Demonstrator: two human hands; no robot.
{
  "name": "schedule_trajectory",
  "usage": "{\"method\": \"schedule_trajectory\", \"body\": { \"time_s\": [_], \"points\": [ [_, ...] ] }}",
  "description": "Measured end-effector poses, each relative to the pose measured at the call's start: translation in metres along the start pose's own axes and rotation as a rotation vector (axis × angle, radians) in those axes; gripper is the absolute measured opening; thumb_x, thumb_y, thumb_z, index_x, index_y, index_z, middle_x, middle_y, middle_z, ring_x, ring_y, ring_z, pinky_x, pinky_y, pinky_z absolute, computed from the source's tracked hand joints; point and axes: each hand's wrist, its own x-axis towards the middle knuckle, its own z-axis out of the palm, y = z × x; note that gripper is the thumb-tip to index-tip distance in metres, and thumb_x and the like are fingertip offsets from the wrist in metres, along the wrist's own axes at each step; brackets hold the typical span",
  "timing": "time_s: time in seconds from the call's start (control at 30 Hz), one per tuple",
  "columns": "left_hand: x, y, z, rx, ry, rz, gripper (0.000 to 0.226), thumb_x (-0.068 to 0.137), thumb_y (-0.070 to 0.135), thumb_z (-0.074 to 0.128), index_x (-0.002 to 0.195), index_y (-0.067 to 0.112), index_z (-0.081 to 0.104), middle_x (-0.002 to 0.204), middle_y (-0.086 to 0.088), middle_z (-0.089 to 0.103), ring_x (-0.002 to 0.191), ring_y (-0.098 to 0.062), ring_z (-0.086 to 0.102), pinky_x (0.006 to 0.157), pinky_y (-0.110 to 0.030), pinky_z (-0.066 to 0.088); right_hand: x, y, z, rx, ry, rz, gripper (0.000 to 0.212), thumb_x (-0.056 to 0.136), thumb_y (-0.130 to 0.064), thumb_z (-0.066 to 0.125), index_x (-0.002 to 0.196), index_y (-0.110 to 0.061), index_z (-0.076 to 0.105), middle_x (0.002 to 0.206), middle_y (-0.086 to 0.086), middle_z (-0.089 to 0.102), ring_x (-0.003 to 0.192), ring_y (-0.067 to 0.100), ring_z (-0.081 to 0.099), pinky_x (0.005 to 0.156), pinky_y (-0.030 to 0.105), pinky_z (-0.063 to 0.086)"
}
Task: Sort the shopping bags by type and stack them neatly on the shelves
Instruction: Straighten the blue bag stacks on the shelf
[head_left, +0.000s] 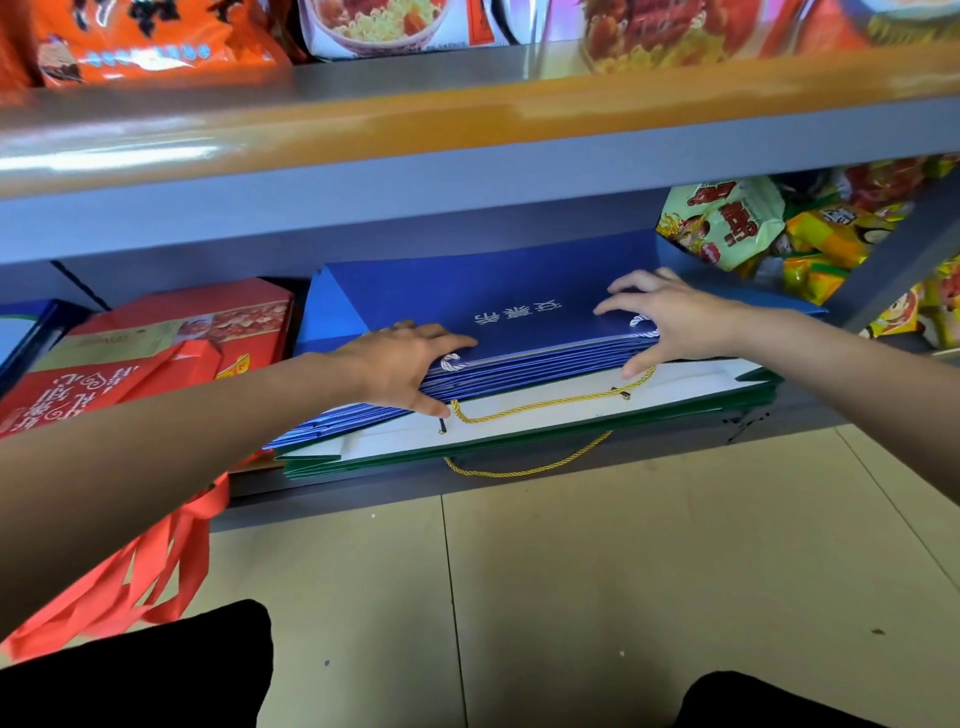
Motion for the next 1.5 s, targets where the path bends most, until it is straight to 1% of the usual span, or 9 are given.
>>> {"method": "schedule_trajectory", "body": {
  "time_s": [0.27, 0.43, 0.53, 0.67, 0.93, 1.1, 1.27, 1.4, 1.5],
  "points": [
    [-0.001, 0.007, 0.02, 0.282, 0.554, 0.195, 0.064, 0.065, 0.052, 0.06, 0.116, 0.017, 0.045, 0.102, -0.002, 0.065, 0.083, -0.028, 0.064, 0.087, -0.043, 0.047, -0.005, 0.003, -0.001, 0.024, 0.099, -0.029, 0.073, 0.075, -0.038, 0.075, 0.139, -0.024, 0.041, 0.142, -0.001, 0.031, 0.131, 0.019, 0.022, 0.107, 0.032, 0.025],
    [-0.003, 0.007, 0.006, 0.039, 0.291, 0.126, 0.081, 0.075, 0.077, 0.026, 0.132, 0.021, 0.042, 0.123, 0.001, 0.051, 0.11, -0.021, 0.051, 0.1, -0.037, 0.031, -0.005, 0.001, 0.0, 0.026, 0.086, -0.029, 0.072, 0.076, -0.036, 0.075, 0.139, -0.023, 0.042, 0.143, 0.0, 0.031, 0.131, 0.021, 0.022, 0.107, 0.032, 0.025],
    [-0.001, 0.014, 0.007, 0.124, 0.196, 0.106, 0.073, 0.082, 0.064, 0.049, 0.14, 0.023, 0.028, 0.134, 0.003, 0.039, 0.122, -0.019, 0.039, 0.106, -0.033, 0.02, -0.004, 0.0, 0.002, 0.013, 0.062, -0.019, 0.073, 0.076, -0.038, 0.074, 0.139, -0.024, 0.041, 0.143, -0.001, 0.03, 0.132, 0.02, 0.02, 0.11, 0.039, 0.026],
    [-0.004, 0.013, 0.012, 0.241, 0.03, 0.067, 0.1, 0.074, 0.059, 0.064, 0.148, 0.03, 0.003, 0.147, 0.003, 0.022, 0.133, -0.021, 0.025, 0.112, -0.045, 0.012, -0.003, -0.001, 0.008, -0.037, 0.012, -0.012, 0.075, 0.076, -0.04, 0.074, 0.14, -0.024, 0.038, 0.144, -0.002, 0.028, 0.134, 0.02, 0.017, 0.111, 0.044, 0.024],
    [-0.004, 0.007, 0.018, 0.315, -0.101, 0.064, 0.115, 0.075, 0.053, 0.069, 0.146, 0.032, -0.019, 0.157, 0.003, 0.001, 0.14, -0.025, 0.013, 0.114, -0.052, 0.006, -0.003, -0.001, 0.018, -0.076, -0.036, -0.011, 0.078, 0.076, -0.042, 0.073, 0.141, -0.025, 0.034, 0.143, -0.002, 0.029, 0.132, 0.019, 0.016, 0.111, 0.044, 0.024],
    [-0.007, -0.001, 0.019, 0.127, -0.054, 0.039, 0.096, 0.081, 0.058, 0.058, 0.147, 0.038, -0.009, 0.156, 0.009, 0.008, 0.139, -0.022, 0.013, 0.115, -0.05, 0.006, -0.001, 0.0, 0.014, -0.06, -0.021, -0.01, 0.079, 0.074, -0.041, 0.075, 0.14, -0.026, 0.036, 0.142, -0.002, 0.029, 0.132, 0.019, 0.016, 0.111, 0.043, 0.024],
    [-0.011, 0.0, 0.017, 0.329, 0.036, 0.069, 0.085, 0.087, 0.055, 0.049, 0.149, 0.031, -0.003, 0.155, 0.008, 0.013, 0.138, -0.021, 0.016, 0.114, -0.05, 0.003, -0.002, 0.001, 0.013, -0.03, -0.015, 0.005, 0.08, 0.073, -0.04, 0.076, 0.14, -0.026, 0.036, 0.142, -0.002, 0.029, 0.133, 0.019, 0.016, 0.111, 0.043, 0.024],
    [-0.016, -0.003, 0.016, 0.466, 0.338, 0.211, 0.075, 0.063, 0.045, 0.075, 0.129, 0.016, 0.055, 0.121, -0.001, 0.063, 0.102, -0.024, 0.062, 0.096, -0.058, 0.039, -0.007, -0.012, 0.021, -0.184, -0.03, 0.078, 0.09, 0.073, -0.049, 0.073, 0.145, -0.024, 0.025, 0.146, 0.003, 0.021, 0.136, 0.024, 0.012, 0.112, 0.048, 0.018],
    [-0.018, -0.008, 0.011, 0.425, 0.465, 0.234, 0.054, 0.07, 0.045, 0.057, 0.113, 0.013, 0.066, 0.1, -0.001, 0.07, 0.083, -0.024, 0.067, 0.085, -0.058, 0.047, -0.023, -0.045, 0.036, -0.27, 0.328, -0.139, 0.071, 0.077, -0.046, 0.069, 0.134, -0.012, 0.044, 0.14, 0.011, 0.036, 0.129, 0.028, 0.028, 0.106, 0.05, 0.031]
  ]
}}
